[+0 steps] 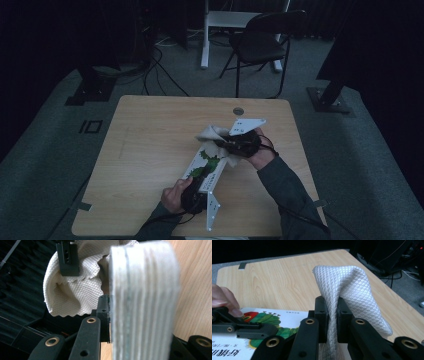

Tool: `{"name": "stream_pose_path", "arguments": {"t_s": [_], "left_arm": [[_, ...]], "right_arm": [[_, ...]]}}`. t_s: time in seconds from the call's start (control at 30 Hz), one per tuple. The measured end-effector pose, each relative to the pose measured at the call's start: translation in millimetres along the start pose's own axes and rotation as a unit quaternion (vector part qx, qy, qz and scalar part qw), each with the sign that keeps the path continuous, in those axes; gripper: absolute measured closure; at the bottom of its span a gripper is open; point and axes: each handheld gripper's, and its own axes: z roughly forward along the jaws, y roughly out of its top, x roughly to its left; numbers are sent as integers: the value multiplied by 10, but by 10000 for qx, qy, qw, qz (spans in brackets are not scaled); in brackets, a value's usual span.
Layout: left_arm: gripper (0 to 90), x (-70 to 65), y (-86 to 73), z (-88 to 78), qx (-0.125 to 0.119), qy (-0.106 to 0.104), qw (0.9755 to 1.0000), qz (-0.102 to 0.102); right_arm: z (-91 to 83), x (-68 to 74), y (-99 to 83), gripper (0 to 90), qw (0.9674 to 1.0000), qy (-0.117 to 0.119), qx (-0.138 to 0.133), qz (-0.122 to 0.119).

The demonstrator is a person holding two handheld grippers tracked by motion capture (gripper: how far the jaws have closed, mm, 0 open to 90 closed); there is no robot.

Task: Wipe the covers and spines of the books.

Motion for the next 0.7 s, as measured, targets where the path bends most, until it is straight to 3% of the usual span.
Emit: {"name": "stream_pose_path", "arguments": {"t_s": [0.37,0.7], "left_arm": [[770,-16,-6,8,30,0,9999,103],[771,-6,-20,11,39,32,9999,95]], "right_arm": [[16,11,-52,827,9999,16,161,5],[16,148,-105,827,9993,119,302,-197]]}}
